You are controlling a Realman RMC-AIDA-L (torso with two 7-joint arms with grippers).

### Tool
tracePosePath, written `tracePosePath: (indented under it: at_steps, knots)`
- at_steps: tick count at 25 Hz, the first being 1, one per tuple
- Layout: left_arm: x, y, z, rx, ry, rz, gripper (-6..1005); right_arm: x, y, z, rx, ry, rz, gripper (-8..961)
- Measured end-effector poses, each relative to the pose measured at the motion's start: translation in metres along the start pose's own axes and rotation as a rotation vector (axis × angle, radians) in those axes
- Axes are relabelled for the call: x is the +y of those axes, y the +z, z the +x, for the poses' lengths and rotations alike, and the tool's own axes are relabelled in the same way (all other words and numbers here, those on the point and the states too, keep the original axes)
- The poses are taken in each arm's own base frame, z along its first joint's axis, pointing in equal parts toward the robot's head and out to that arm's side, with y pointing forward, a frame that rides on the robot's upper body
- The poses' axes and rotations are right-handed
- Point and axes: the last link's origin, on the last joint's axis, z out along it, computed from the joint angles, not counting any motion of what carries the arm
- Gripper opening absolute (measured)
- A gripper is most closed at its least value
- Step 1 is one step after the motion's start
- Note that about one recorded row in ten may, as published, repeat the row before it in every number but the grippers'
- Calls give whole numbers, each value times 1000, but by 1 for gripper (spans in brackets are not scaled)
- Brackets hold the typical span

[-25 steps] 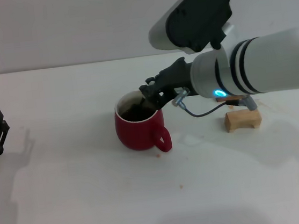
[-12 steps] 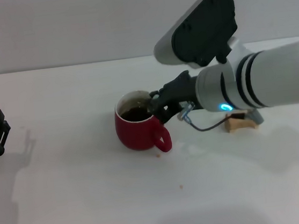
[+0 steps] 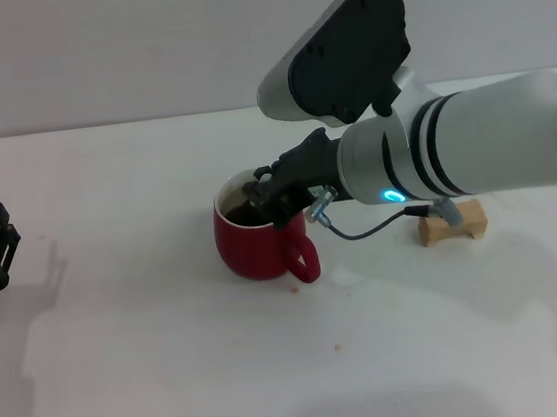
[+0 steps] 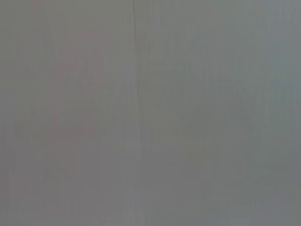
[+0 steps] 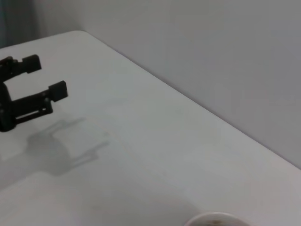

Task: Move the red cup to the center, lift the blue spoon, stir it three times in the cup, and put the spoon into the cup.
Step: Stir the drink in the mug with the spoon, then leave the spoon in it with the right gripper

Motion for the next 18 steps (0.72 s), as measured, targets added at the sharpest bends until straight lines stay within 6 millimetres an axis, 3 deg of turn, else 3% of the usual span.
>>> tracePosePath:
  at_steps: [9, 18]
  knots:
    - [0, 1, 0, 2, 0, -1, 808, -19, 2, 4, 11, 26, 47, 136]
    - [1, 3, 1, 6, 0, -5, 808, -12, 0, 9, 33, 20, 27, 136]
